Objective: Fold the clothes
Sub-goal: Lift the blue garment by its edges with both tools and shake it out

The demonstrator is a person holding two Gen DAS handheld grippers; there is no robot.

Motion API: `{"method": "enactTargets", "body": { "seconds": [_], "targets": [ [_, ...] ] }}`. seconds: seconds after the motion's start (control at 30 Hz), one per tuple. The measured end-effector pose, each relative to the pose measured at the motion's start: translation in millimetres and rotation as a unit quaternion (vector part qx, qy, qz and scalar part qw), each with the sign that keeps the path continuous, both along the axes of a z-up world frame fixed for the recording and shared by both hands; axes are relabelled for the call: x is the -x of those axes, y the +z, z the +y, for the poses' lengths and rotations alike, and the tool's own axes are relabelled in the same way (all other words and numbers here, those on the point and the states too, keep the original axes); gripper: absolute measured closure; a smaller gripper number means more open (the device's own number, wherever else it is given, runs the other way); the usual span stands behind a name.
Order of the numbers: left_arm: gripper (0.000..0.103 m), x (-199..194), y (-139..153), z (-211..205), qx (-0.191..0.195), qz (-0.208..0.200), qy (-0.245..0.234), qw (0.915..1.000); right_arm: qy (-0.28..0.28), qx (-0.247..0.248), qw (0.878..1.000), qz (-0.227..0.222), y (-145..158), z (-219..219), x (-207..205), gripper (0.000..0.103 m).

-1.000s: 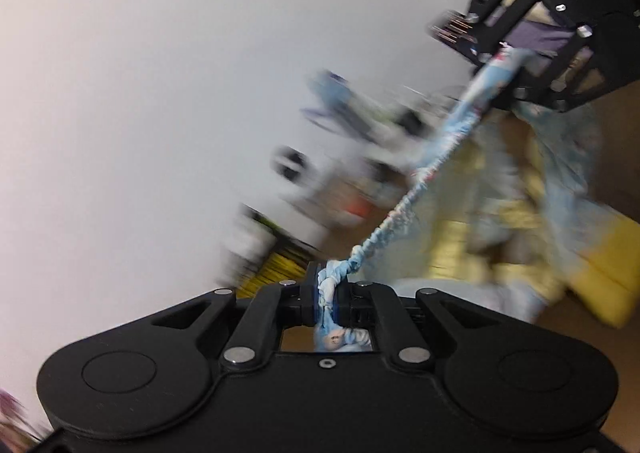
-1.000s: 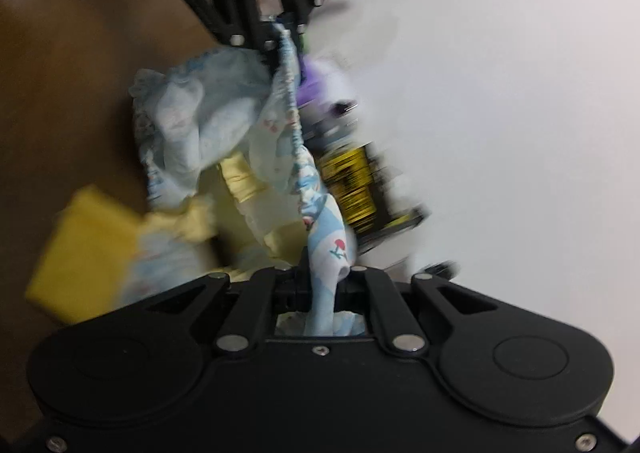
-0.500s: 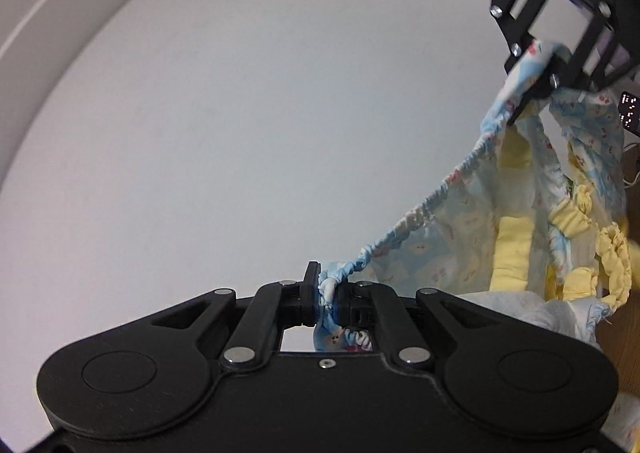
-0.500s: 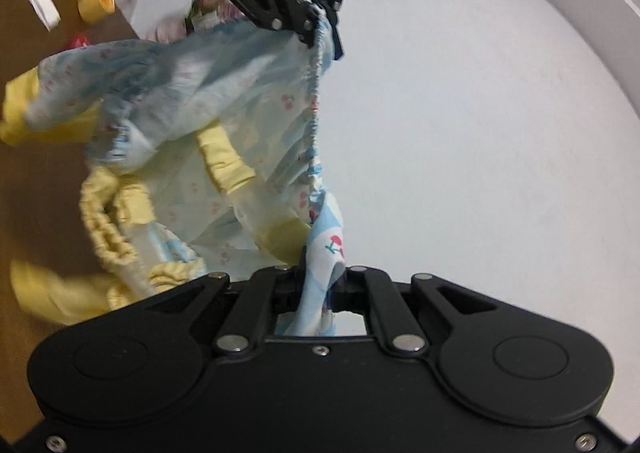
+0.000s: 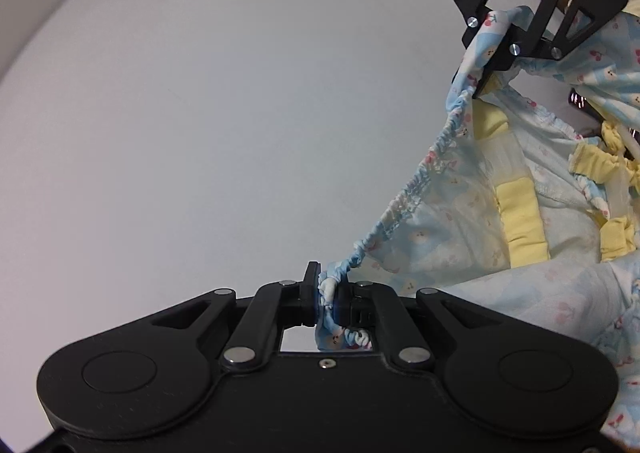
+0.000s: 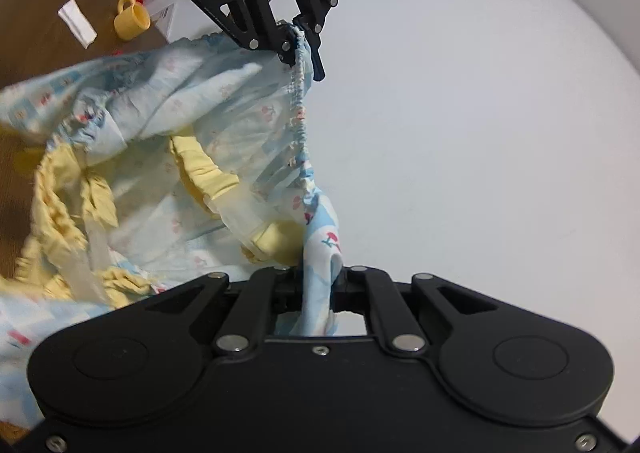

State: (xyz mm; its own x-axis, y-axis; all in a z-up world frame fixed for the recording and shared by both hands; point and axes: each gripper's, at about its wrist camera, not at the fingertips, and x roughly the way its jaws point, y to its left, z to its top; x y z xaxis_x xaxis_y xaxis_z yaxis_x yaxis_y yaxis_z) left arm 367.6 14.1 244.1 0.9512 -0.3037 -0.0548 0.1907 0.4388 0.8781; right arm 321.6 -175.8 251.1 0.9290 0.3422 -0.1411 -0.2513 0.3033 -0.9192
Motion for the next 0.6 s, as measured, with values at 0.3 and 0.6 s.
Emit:
{"method": "enactTargets", "body": {
  "seconds": [0.3,0.6],
  "targets": [
    [0.097,-51,-20,-12,-0.006,-0.077,0.011,0.9969,-0.020,-0.013,0.999,-0.038,-26,-5,-70,0.096],
    [0.094,27,-192,-22,-0.066,-0.026,-0.028,0.9971,-0.005,0.027,0.999,0.044,-155,3,-16,0.096]
  ]
}}
